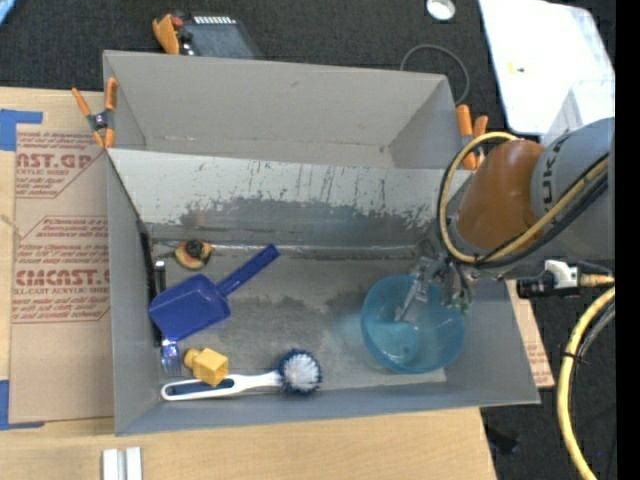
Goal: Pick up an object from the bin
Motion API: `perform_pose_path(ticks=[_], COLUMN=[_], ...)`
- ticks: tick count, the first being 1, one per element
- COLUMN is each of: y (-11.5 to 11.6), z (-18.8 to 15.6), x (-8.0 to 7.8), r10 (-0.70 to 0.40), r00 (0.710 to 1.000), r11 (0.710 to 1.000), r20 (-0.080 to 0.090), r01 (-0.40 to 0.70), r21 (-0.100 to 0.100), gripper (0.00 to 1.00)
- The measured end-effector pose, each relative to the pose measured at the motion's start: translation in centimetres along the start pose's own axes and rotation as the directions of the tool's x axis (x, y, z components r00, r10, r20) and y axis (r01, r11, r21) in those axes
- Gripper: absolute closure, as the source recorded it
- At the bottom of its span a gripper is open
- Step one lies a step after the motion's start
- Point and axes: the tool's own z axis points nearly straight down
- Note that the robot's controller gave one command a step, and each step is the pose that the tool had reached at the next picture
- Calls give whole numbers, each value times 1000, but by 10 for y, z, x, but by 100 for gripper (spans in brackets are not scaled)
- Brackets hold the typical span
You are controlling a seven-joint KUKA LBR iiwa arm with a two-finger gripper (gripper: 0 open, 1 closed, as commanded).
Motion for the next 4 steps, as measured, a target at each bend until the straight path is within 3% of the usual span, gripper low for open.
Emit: perform_pose_path(ticks=[2, 4], y=[0, 1], z=[-4, -53], x=[0, 1], r10=[-1, -1], r00=[1000, 1000], r11=[1000, 1000], r20=[-3, -5], r01=[1, 1], r21=[1, -1], gripper=[100, 100])
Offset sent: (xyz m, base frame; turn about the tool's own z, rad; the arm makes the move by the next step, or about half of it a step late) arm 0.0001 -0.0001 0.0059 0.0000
